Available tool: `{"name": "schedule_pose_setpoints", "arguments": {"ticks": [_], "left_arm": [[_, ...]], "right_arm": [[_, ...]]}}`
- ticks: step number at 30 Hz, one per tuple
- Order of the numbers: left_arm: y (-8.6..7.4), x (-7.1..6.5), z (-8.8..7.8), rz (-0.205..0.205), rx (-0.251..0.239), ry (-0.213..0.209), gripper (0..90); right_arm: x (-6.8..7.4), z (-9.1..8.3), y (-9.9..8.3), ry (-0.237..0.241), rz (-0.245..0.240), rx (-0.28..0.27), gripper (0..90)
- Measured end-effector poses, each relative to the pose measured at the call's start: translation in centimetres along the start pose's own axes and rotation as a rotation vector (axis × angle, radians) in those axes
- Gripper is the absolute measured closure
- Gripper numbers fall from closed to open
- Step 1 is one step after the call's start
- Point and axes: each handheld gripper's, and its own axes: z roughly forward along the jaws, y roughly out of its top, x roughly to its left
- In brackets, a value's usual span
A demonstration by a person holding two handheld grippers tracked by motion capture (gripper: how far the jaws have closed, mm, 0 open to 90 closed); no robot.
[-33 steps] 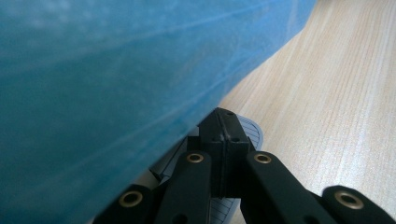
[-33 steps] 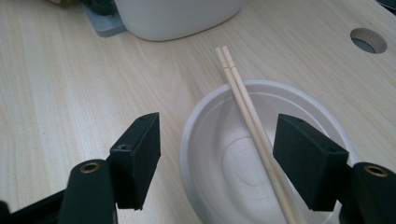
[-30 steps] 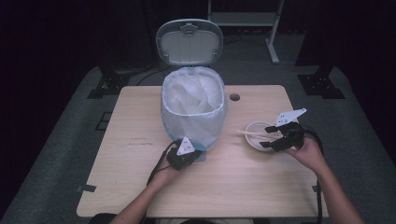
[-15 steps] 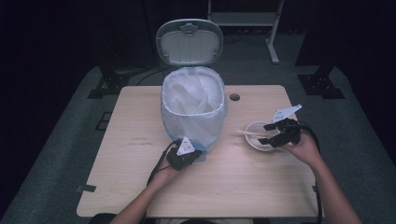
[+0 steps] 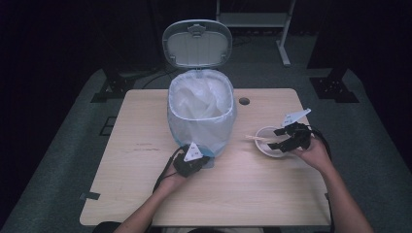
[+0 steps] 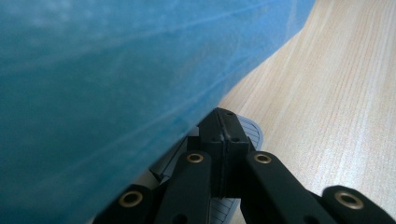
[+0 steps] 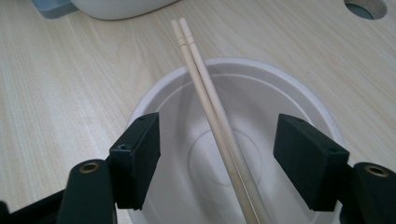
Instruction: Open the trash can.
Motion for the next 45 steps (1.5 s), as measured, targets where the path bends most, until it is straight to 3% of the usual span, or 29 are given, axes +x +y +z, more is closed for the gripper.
{"name": "schedule_pose_setpoints", "arguments": {"ticks": [10, 21, 34, 45], "left_arm": [[0.0, 0.0, 0.0, 0.004, 0.002, 0.0, 90.0], [0.0, 0.1, 0.0, 0.006, 0.004, 0.0, 90.0], [0.0, 0.0, 0.0, 0.001, -0.002, 0.001, 90.0], [0.0, 0.0, 0.0, 0.001, -0.003, 0.001, 90.0]], "right_arm": [[-0.2, 0.8, 0.0, -0.006, 0.001, 0.02, 30.8], [-0.2, 1.9, -0.1, -0.022, -0.014, 0.079, 50.9], [0.0, 2.0, -0.1, -0.016, -0.042, 0.1, 74.3], [0.1, 1.5, -0.1, 0.02, -0.039, 0.095, 78.8]]}}
